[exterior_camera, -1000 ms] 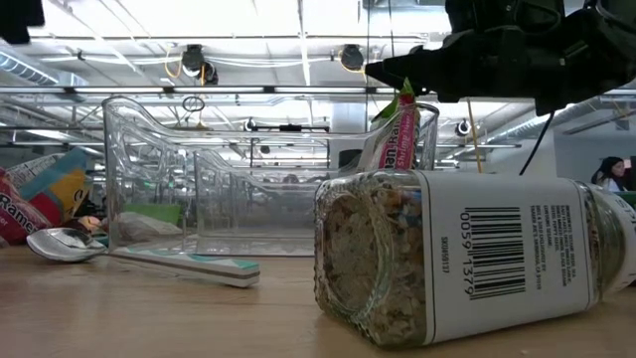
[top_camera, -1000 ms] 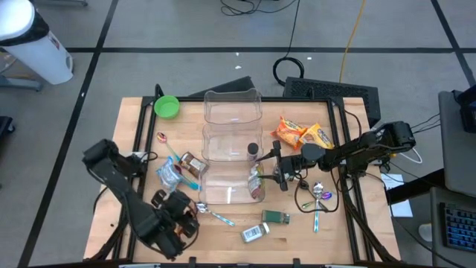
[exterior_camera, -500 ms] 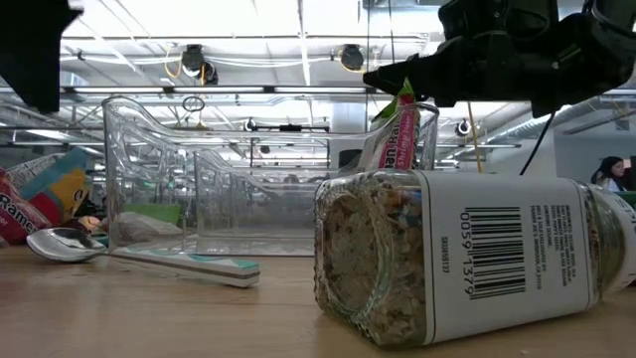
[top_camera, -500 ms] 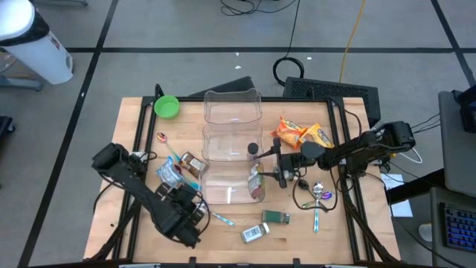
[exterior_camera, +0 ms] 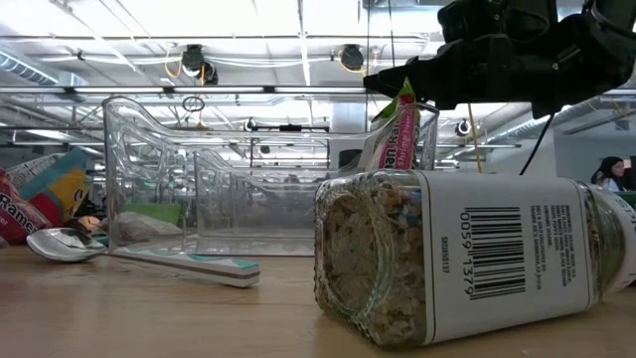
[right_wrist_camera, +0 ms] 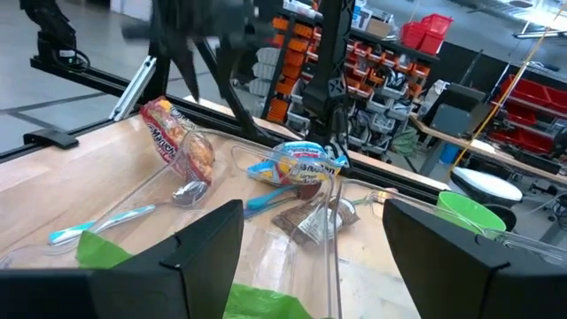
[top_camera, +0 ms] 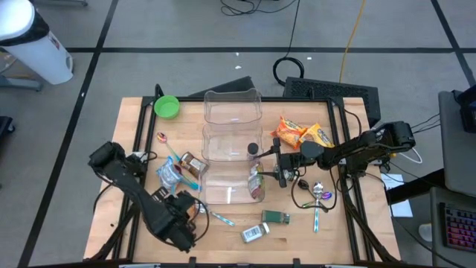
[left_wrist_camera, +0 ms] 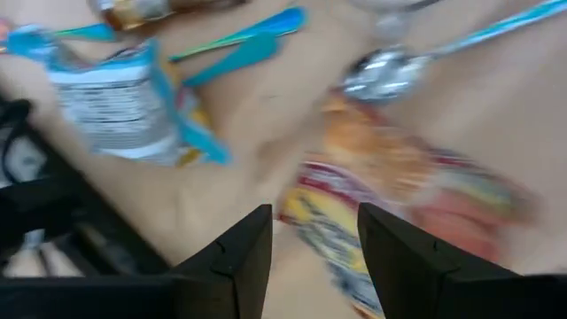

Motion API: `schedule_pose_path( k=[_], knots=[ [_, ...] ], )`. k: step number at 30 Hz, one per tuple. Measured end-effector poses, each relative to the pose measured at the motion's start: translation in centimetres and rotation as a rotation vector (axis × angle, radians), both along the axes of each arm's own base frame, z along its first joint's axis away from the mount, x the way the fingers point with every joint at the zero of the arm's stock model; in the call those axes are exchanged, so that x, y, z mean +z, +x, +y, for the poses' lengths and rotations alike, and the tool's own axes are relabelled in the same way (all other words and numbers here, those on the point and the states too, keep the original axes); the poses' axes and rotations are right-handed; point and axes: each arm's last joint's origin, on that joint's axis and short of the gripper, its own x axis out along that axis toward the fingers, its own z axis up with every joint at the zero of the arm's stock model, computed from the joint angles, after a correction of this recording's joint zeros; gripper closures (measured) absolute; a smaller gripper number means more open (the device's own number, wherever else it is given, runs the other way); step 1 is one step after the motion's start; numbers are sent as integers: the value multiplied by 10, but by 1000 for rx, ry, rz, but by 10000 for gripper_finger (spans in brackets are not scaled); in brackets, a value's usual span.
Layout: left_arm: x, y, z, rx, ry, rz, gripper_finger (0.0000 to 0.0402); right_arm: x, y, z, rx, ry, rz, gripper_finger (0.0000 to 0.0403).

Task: Pick & Place Food Item
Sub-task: Put the red noodle pack into the bottom transparent bin

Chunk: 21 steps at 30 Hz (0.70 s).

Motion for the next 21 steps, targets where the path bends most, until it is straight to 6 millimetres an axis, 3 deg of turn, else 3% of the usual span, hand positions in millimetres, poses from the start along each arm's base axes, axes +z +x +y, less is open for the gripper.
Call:
schedule_pose_path(
  k=[6,12,21],
  knots=[
    [38,4,-16,-4,-210,-224,227,0,0,0,0,0,1,140],
    [42,13,-34,19,-406,-315,227,0,0,0,0,4,2,140],
    [41,11,-44,53,-473,-312,227,1,-1,12,44,39,2,140]
  ],
)
